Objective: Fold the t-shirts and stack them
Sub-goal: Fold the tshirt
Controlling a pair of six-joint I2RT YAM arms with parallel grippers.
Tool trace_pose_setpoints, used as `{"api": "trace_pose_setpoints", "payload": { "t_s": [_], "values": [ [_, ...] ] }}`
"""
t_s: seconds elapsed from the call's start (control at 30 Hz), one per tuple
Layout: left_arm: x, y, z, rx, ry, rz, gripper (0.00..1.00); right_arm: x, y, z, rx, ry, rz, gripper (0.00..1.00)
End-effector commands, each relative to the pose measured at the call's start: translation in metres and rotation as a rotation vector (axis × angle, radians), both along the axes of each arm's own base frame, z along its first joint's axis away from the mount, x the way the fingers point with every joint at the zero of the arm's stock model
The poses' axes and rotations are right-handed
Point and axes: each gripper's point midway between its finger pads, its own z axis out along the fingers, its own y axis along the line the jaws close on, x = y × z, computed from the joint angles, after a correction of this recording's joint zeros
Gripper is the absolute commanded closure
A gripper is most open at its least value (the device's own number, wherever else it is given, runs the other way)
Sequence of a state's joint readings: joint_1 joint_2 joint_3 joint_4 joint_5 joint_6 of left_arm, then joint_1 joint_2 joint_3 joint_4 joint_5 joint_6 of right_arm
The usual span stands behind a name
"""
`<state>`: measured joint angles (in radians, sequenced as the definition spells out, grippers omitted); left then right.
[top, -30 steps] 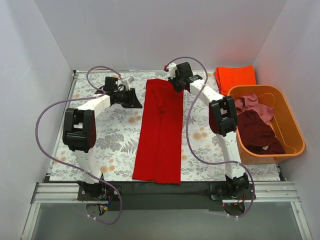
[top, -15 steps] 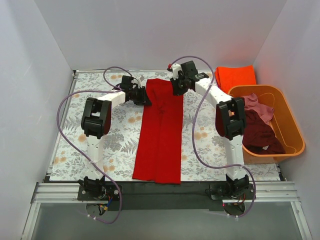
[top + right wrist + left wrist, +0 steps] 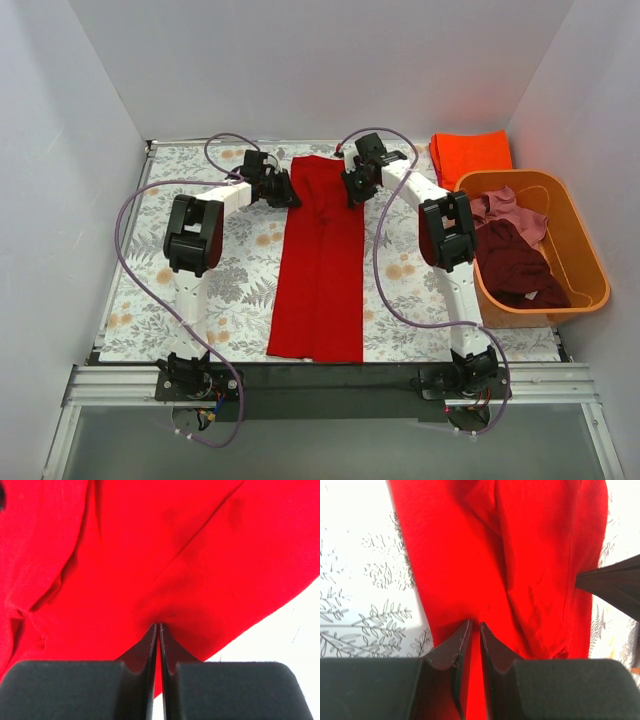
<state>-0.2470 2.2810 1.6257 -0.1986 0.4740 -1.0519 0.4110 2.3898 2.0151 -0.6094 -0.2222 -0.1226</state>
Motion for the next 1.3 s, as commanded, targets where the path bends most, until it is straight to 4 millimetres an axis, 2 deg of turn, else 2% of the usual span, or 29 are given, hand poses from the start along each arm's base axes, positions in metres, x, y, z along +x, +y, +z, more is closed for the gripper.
{"api": "trace_pose_setpoints", "payload": {
  "t_s": [0.0,0.13,0.17,0.2,0.37,0.4,0.43,0.53,0.63,0.8,0.83,0.9,0.93,0.97,1.0,1.03,1.07,1.1,1.13,1.17,1.2,1.23,1.27],
  "values": [
    [0.01,0.008,-0.018,0.033,0.017,0.05,0.89,0.016,-0.002,-0.02,-0.049,-0.014,-0.018,0.91],
    [0.022,0.014,-0.029,0.04,0.02,0.067,0.89,0.038,-0.001,-0.03,-0.069,-0.061,-0.029,0.91],
    [0.029,0.013,-0.024,0.034,0.004,0.066,0.89,0.044,-0.003,-0.037,-0.086,-0.075,-0.042,0.91],
    [0.03,0.013,-0.033,0.04,0.008,0.056,0.89,0.053,-0.002,-0.032,-0.078,-0.104,-0.05,0.91],
    [0.051,0.021,-0.041,0.06,-0.01,0.08,0.89,0.071,-0.006,-0.032,-0.086,-0.168,-0.085,0.89],
    [0.059,0.021,-0.036,0.054,-0.025,0.089,0.89,0.074,-0.007,-0.032,-0.089,-0.18,-0.089,0.89],
    [0.061,0.024,-0.043,0.047,-0.008,0.101,0.89,0.078,-0.007,-0.032,-0.091,-0.198,-0.089,0.88],
    [0.07,0.024,-0.044,0.048,-0.019,0.109,0.89,0.087,-0.008,-0.032,-0.087,-0.233,-0.093,0.86],
    [0.075,0.024,-0.042,0.042,-0.022,0.116,0.89,0.1,-0.008,-0.025,-0.091,-0.286,-0.099,0.83],
    [0.078,0.025,-0.033,0.044,-0.04,0.118,0.84,0.107,-0.008,-0.014,-0.086,-0.329,-0.096,0.77],
    [0.079,0.026,-0.028,0.039,-0.048,0.114,0.82,0.108,-0.008,-0.003,-0.079,-0.343,-0.096,0.75],
    [0.08,0.023,0.0,0.002,-0.082,0.09,0.71,0.106,-0.007,0.01,-0.067,-0.354,-0.085,0.66],
    [0.082,0.021,0.013,-0.014,-0.109,0.078,0.66,0.105,-0.002,0.036,-0.032,-0.386,-0.069,0.62],
    [0.081,0.018,0.026,-0.033,-0.134,0.06,0.51,0.104,0.0,0.051,-0.016,-0.402,-0.06,0.53],
    [0.081,0.014,0.064,-0.061,-0.208,0.02,0.43,0.103,0.001,0.063,-0.004,-0.424,-0.046,0.5],
    [0.085,0.013,0.086,-0.07,-0.276,0.003,0.33,0.101,0.007,0.099,0.038,-0.477,-0.018,0.47],
    [0.083,0.012,0.129,-0.078,-0.371,-0.019,0.19,0.102,0.009,0.115,0.051,-0.524,0.002,0.41],
    [0.082,0.011,0.151,-0.079,-0.431,-0.039,0.18,0.103,0.009,0.134,0.052,-0.576,0.025,0.38],
    [0.08,0.009,0.178,-0.09,-0.495,-0.065,0.18,0.101,0.008,0.169,0.069,-0.644,0.046,0.35],
    [0.077,0.008,0.202,-0.095,-0.551,-0.084,0.17,0.1,0.009,0.185,0.069,-0.688,0.07,0.32],
    [0.069,0.009,0.24,-0.084,-0.65,-0.123,0.17,0.099,0.008,0.204,0.056,-0.745,0.102,0.32],
    [0.058,0.005,0.261,-0.102,-0.702,-0.185,0.17,0.096,0.003,0.235,0.053,-0.809,0.095,0.3],
    [0.051,0.006,0.275,-0.093,-0.74,-0.196,0.17,0.094,0.002,0.25,0.047,-0.846,0.104,0.26]
  ]
}}
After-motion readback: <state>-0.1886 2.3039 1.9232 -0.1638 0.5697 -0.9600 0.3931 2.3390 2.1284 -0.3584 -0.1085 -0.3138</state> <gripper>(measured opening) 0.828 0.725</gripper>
